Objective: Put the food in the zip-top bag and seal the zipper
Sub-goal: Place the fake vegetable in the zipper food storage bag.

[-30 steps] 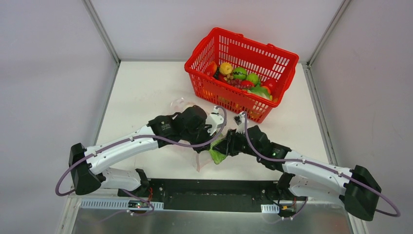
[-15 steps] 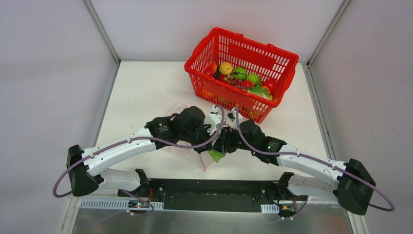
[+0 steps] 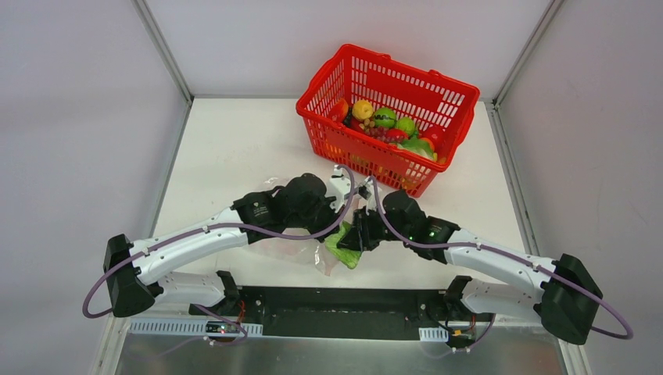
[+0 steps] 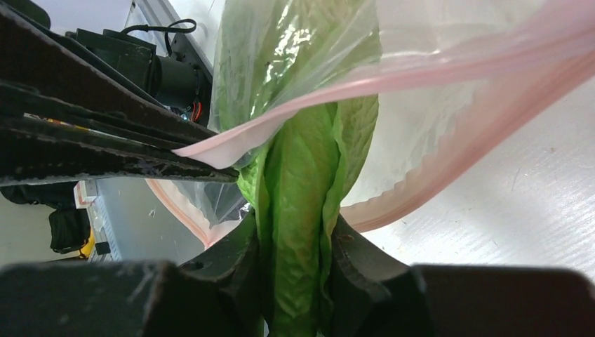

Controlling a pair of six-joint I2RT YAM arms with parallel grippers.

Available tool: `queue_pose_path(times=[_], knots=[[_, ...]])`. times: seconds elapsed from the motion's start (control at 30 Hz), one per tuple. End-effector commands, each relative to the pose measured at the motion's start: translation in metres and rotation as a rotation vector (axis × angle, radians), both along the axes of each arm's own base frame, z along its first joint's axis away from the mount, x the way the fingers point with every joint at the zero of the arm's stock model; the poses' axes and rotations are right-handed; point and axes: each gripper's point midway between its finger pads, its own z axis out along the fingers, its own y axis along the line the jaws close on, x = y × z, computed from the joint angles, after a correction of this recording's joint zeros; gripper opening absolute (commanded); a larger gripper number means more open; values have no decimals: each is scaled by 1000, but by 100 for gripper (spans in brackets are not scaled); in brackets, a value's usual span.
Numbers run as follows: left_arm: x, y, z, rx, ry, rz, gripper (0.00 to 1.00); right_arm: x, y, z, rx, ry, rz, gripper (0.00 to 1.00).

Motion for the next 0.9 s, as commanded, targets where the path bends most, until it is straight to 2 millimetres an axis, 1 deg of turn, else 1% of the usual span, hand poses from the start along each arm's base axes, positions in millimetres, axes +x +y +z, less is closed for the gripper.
queue_pose_path(times=[0.0,0.13,0.23,0.27,0.37,0.43,0.47,0.5,0.53,0.63,0.7,0.77,0.87], knots=[[10,-16,23,-122,-55,34,0,-2,19,45,145,-81,67,20],[-2,-30,38,-220,-38,-50,0,-9,27,33,95,-106,133,22],[-6,-32,39,-214,-36,-85,0,-22,32,31,98,-135,233,24],[-7,-32,39,-207,-34,-96,0,-21,34,33,106,-149,236,25],[-5,-32,37,-201,-30,-80,0,-3,38,39,114,-179,134,27],[-1,-27,34,-194,-36,-42,0,9,36,44,146,-197,38,40],[1,-25,31,-192,-41,-26,0,13,34,47,169,-204,3,48],[3,-23,30,-192,-46,-3,0,15,31,48,185,-207,-26,59],[5,-20,28,-192,-53,15,0,16,27,49,194,-213,-49,66],[13,-8,24,-193,-86,88,0,19,14,47,182,-211,-105,80],[18,-3,23,-203,-109,131,0,20,4,42,147,-192,-141,84],[24,1,24,-215,-128,172,0,19,-3,37,129,-174,-166,85],[26,0,26,-235,-134,188,0,9,-5,29,140,-130,-147,85]])
